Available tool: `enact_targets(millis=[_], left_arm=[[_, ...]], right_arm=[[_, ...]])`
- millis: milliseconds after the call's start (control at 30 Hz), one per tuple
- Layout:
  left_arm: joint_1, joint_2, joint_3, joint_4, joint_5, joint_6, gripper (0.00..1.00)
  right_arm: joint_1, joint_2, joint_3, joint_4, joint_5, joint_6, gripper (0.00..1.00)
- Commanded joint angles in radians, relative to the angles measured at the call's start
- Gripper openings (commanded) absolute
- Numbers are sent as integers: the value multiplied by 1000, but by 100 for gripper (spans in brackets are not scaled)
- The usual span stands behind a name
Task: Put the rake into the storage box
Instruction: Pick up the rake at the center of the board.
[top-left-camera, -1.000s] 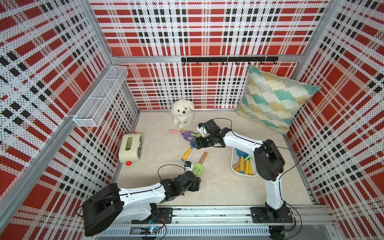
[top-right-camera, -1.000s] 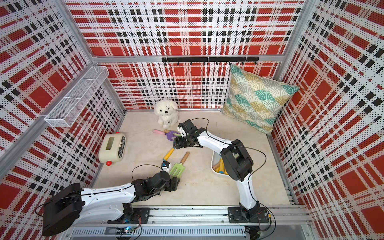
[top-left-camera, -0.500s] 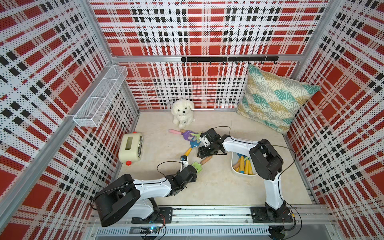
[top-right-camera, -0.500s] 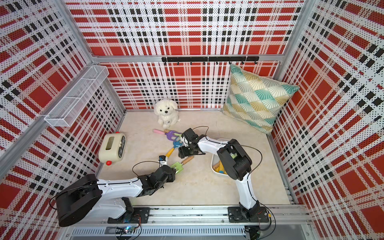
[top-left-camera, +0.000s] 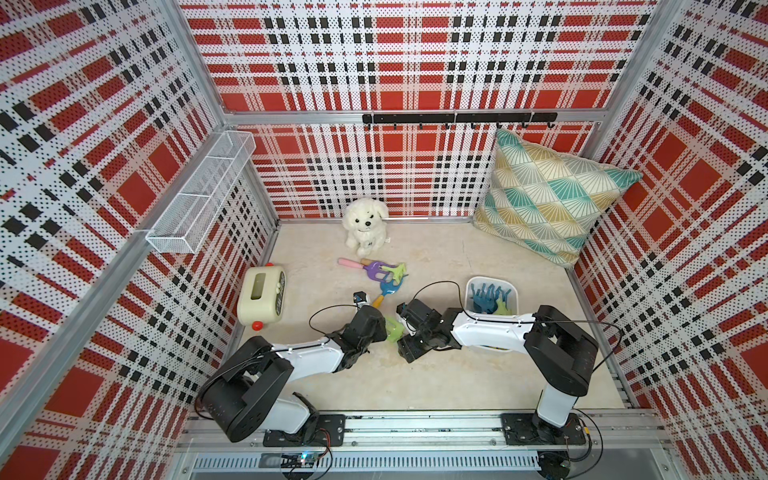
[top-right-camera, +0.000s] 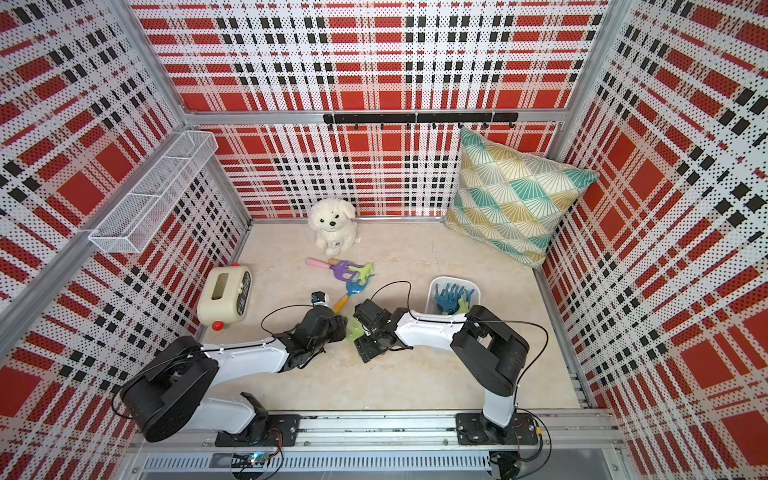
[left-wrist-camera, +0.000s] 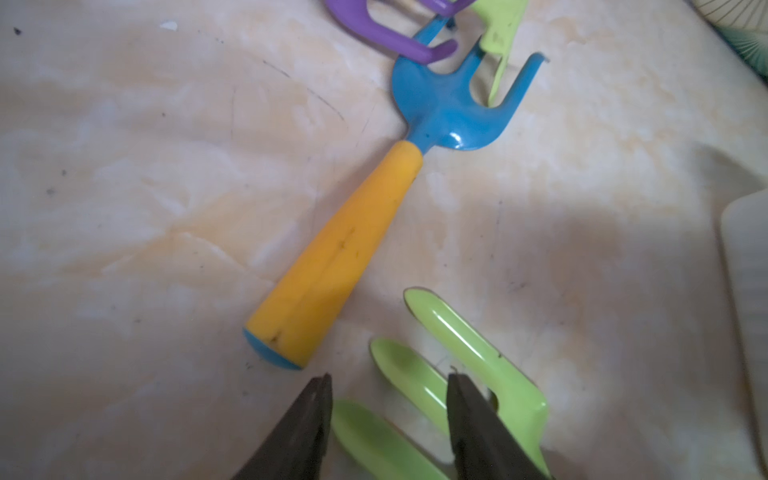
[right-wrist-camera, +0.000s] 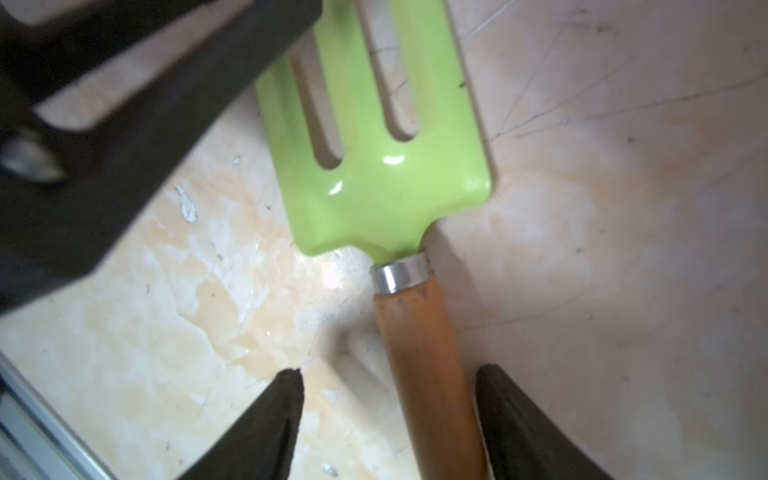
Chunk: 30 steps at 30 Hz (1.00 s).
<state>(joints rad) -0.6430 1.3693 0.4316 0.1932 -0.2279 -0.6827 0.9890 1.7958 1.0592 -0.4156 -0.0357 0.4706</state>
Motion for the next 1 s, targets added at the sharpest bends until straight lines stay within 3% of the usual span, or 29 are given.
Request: enact_targets(millis=[0,133,300,467,600,833,967], left_arm=[[48,-109,-25,-8,53,11,55],[111,-229,-59,-69,35,-5,70],[165,-341,-99,-91,-8,-27,99],[186,-359,-83,-95,-23,-18,99],[188,-318,-46,-87,-13,1,99],[177,-220,14,-66,22,42,99],[153,-157,51,-70,18,68,99]], right_arm=[[12,40,35,-93,171,17,70],[40,122,112,-168,300,14,62],[65,167,158,-212,360,23,46],[77,103,127,-202,350,49,20],[80,-30,61,-177,332,76,3],[72,-363,-89,-175,412,242,0],[-10,-574,-193,-180,395,327,0]])
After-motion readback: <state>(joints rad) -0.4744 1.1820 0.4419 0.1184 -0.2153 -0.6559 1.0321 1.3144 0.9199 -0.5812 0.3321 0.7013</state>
